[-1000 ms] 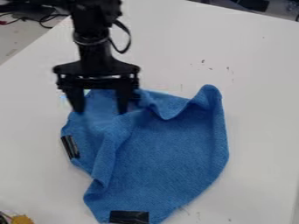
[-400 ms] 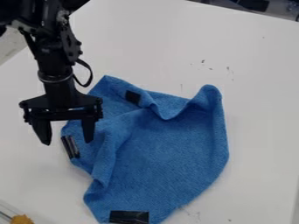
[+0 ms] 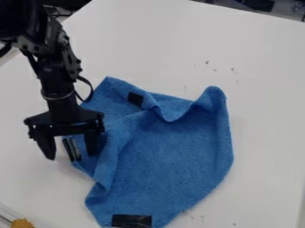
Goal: Move the cloth from the right to the left of the table
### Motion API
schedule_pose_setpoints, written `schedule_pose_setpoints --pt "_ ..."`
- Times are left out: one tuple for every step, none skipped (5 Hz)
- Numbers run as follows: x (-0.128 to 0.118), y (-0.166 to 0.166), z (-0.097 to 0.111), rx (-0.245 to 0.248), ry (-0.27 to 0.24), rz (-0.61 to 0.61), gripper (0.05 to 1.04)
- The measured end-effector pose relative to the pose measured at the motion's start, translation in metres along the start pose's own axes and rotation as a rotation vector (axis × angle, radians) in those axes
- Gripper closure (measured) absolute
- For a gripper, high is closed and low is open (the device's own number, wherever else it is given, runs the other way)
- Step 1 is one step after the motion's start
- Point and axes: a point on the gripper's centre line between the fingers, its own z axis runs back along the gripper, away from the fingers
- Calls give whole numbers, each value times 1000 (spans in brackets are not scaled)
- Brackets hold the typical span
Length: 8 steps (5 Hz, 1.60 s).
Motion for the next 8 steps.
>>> schedule_pose_setpoints --pt "5 -3 -7 -17 -11 -2 133" --pt "10 -7 -10 -36 -20 -21 357" --pt "13 -9 -10 -43 -38 -17 616" --pt "14 -11 -8 -31 -42 -35 820" --pt "10 -11 -5 3 -25 -43 933" --pt "5 -5 -1 39 14 -42 995" --pt "8 -5 21 49 -9 -46 1000" --pt "6 0 41 63 -40 -31 1001"
